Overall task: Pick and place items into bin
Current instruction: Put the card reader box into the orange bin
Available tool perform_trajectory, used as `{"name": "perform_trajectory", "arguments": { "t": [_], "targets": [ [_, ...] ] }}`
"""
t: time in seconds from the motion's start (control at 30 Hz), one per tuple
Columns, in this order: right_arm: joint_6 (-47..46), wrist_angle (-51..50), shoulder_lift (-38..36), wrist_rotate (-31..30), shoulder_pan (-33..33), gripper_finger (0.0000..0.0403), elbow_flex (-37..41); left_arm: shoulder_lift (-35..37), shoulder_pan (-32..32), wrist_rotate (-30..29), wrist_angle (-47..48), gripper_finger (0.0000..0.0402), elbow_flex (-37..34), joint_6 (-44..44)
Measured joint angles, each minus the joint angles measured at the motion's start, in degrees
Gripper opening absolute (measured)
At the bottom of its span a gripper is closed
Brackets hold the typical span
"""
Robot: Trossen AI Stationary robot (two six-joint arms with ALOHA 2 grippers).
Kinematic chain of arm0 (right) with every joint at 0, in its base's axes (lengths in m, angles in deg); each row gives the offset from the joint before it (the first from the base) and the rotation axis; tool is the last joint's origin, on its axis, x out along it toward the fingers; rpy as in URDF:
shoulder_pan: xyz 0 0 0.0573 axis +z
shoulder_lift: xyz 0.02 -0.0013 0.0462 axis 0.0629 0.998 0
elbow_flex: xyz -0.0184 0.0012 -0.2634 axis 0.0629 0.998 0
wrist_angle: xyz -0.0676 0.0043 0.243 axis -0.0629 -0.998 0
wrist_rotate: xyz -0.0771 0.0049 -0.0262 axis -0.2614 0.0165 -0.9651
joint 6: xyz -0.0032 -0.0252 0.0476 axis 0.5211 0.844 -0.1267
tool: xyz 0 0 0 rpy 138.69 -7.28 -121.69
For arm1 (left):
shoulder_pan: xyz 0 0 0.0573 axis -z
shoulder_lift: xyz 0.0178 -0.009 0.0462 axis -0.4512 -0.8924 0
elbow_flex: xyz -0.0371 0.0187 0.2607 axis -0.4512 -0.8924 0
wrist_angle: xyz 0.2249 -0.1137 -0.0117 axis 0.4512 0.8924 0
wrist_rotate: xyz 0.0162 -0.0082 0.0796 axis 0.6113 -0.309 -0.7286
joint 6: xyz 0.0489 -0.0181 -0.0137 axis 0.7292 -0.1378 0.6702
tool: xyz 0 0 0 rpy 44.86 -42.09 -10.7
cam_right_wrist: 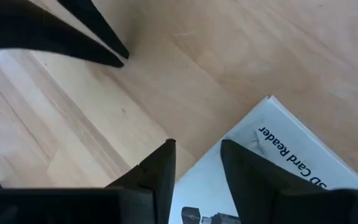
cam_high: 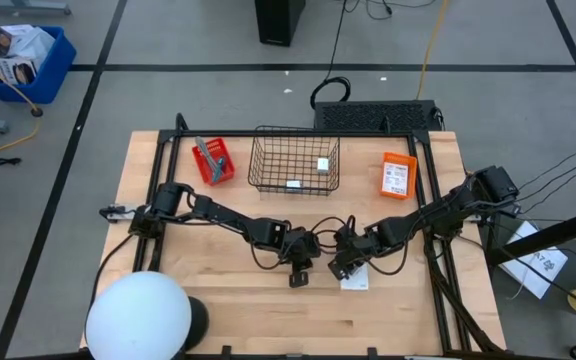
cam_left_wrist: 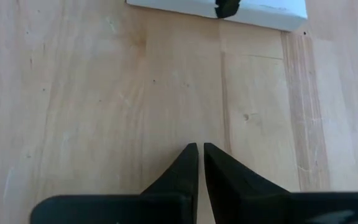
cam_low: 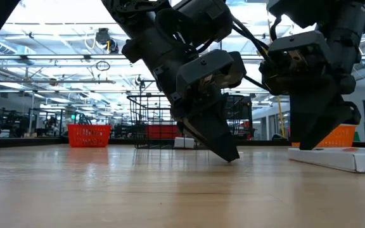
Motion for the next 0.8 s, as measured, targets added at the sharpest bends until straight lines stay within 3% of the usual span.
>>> {"name": "perform_trajectory", "arguments": {
  "t": [0.13,0.33,0.57,0.8],
  "targets": [
    [1.52,-0.51,0.02,3.48,0.11,0.0126,0.00,0.01,0.00,0.00,-0.04,0.0031,0.00,0.08],
    [14.92,0.23,-1.37,7.54,-0.61,0.0125,0.02,0.00,0.09,0.00,-1.27,0.0031,0.00,1.08],
    [17.79,-2.91,-8.37,6.54,-0.81,0.0125,0.35,0.04,0.09,-0.07,-1.73,0.0031,0.00,1.03],
    [15.01,-9.08,-18.56,6.92,3.77,0.0123,0.23,0.06,0.07,-0.04,-1.70,0.0031,0.00,1.29]
  ]
}}
